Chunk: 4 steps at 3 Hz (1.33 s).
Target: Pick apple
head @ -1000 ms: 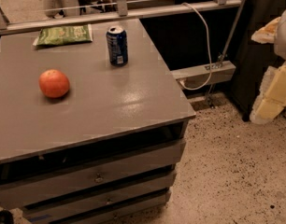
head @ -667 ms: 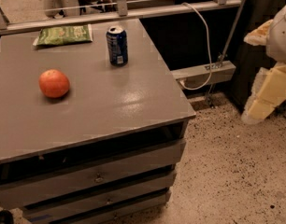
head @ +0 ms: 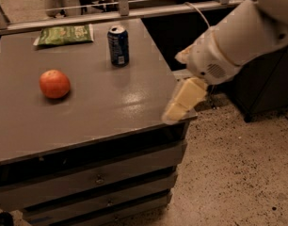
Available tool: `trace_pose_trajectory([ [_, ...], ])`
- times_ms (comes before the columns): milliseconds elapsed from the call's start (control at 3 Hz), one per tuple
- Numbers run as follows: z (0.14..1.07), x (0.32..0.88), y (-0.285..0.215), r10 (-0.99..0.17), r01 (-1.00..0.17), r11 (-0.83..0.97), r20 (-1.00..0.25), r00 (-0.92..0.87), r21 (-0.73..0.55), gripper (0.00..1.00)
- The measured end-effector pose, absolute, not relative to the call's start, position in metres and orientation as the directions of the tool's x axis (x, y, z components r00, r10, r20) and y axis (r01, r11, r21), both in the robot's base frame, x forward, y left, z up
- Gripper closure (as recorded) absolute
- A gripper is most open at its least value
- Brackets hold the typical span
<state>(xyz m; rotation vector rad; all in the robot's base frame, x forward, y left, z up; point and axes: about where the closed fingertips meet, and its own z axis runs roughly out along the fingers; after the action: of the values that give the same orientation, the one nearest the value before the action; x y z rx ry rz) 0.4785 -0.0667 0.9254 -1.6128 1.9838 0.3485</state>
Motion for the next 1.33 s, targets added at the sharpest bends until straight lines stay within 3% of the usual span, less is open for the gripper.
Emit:
trace_pose_trajectory([
  [333, 0.922, 0.493, 0.017, -0.711, -0.971, 0.222, -0.696, -0.101, -0.086, 0.0],
  [1333, 0.919, 0.508, 0.046, -0.635, -0.965, 0.244, -0.768, -0.087, -0.092, 0.0],
])
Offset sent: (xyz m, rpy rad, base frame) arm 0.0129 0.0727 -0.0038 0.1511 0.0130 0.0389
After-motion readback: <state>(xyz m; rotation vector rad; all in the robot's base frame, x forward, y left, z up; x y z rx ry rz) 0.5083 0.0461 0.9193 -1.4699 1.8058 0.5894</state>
